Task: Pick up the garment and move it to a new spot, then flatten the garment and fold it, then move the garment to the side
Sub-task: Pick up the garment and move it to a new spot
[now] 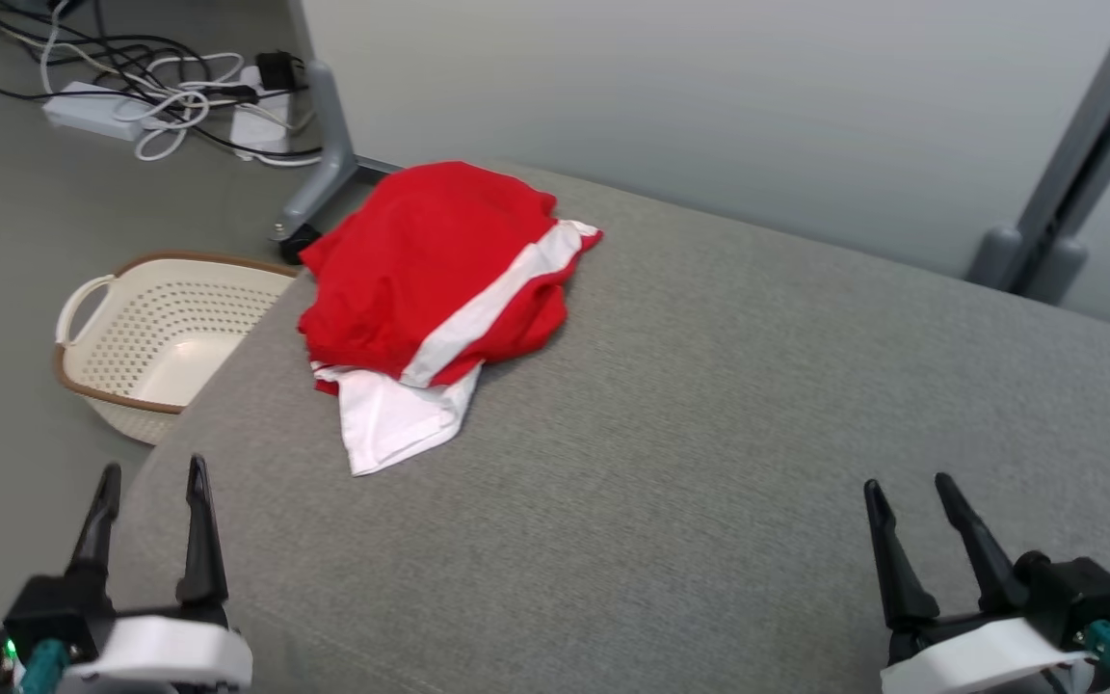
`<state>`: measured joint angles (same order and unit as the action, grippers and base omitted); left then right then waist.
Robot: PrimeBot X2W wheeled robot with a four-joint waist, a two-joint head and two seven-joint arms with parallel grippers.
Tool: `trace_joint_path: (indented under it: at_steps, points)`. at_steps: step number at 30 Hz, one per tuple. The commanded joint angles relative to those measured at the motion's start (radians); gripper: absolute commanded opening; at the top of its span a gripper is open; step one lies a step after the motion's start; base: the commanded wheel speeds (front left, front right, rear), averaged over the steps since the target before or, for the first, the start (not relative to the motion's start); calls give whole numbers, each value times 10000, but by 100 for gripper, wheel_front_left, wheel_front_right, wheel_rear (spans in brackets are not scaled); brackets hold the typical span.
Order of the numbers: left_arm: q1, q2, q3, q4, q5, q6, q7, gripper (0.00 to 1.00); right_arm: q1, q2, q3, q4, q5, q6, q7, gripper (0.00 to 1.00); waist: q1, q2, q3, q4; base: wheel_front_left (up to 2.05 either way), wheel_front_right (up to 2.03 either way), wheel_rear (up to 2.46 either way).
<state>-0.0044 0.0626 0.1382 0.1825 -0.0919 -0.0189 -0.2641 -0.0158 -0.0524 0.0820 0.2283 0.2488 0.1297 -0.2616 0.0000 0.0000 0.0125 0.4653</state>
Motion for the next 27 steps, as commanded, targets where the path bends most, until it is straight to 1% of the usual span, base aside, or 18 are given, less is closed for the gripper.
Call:
trace_joint_path:
  at_steps: [1,2,3,7,11,16,20,27]
  points:
    - [-471,62,34,10,-91,-91,-5,100,-192,-194,-42,-100,-32,19,-53,100,0,0,496,-577,0,0,0]
    - [-697,91,76,27,-139,-121,-5,100,-250,-254,-50,-130,-54,19,-53,100,0,0,660,-766,0,0,0]
    - [-697,91,76,27,-139,-121,-5,100,-250,-254,-50,-130,-54,19,-53,100,0,0,660,-766,0,0,0]
    - [-1829,338,301,172,-376,-230,-5,100,-594,-546,-116,-288,-86,19,-53,100,0,0,1461,-1630,0,0,0]
    - [-3044,760,564,436,-608,-301,-5,100,-956,-768,-273,-498,-81,19,-53,100,0,0,2286,-2542,0,0,0]
    - [-4317,1392,818,753,-840,-372,380,100,-1240,-905,-469,-725,-49,19,-53,100,0,0,3160,-3523,0,0,0]
    - [-5100,1769,897,1094,-938,-359,794,100,-1400,-937,-609,-834,-60,19,-53,100,0,0,3668,-4086,0,0,0]
    - [-5939,2495,996,2210,-1103,-489,1443,100,-1657,-992,-692,-955,-36,19,-53,100,0,0,4155,-4713,0,0,0]
